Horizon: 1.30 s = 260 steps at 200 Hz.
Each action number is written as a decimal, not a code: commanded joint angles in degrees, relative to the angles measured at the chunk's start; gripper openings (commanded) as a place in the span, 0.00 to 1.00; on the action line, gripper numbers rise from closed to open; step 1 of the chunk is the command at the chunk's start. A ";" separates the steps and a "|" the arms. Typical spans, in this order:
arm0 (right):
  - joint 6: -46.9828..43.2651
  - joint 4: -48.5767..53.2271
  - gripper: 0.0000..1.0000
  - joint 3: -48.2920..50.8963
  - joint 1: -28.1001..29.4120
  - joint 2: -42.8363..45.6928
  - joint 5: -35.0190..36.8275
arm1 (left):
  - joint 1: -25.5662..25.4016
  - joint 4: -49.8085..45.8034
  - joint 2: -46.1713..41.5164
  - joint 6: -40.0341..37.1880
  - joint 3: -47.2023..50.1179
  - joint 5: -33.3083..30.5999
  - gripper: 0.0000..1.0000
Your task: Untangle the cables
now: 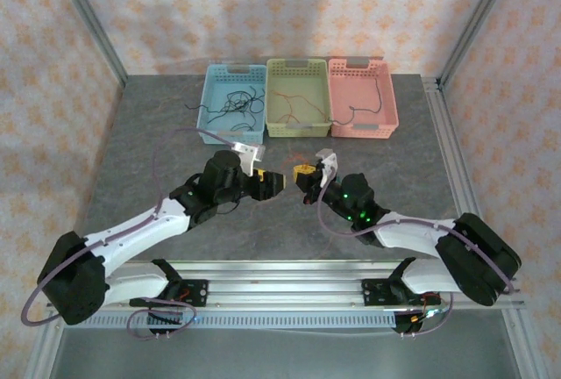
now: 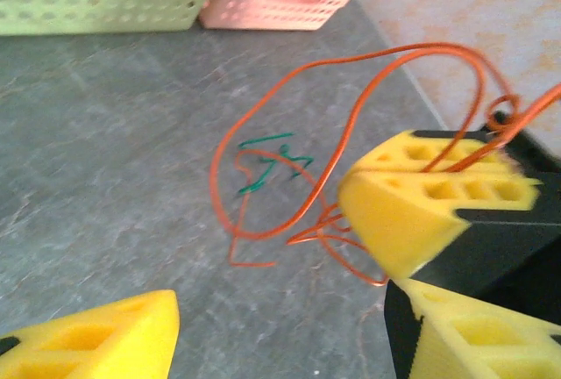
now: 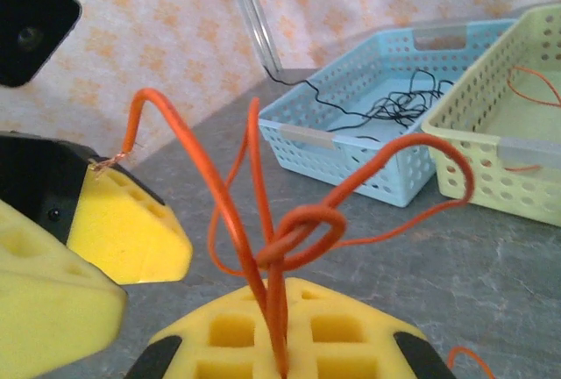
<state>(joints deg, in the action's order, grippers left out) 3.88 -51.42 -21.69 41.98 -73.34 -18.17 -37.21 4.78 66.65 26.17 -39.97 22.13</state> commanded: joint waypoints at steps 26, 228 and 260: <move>-1.44 -3.07 0.00 1.04 0.19 1.01 -5.11 | -3.32 -8.09 -3.20 -7.81 -2.98 -12.30 0.64; -0.04 1.03 0.55 -0.15 0.21 0.81 0.98 | -5.50 -10.44 -3.84 -7.71 -4.02 -32.61 0.00; -0.87 3.93 0.66 1.01 -0.11 3.74 13.69 | -4.07 -16.30 -11.92 -3.05 -1.58 -50.29 0.00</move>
<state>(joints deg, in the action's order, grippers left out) 3.73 -48.84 -21.63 41.95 -72.49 -15.09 -42.54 -6.37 60.80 18.76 -42.68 -10.96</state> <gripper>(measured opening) 0.650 0.045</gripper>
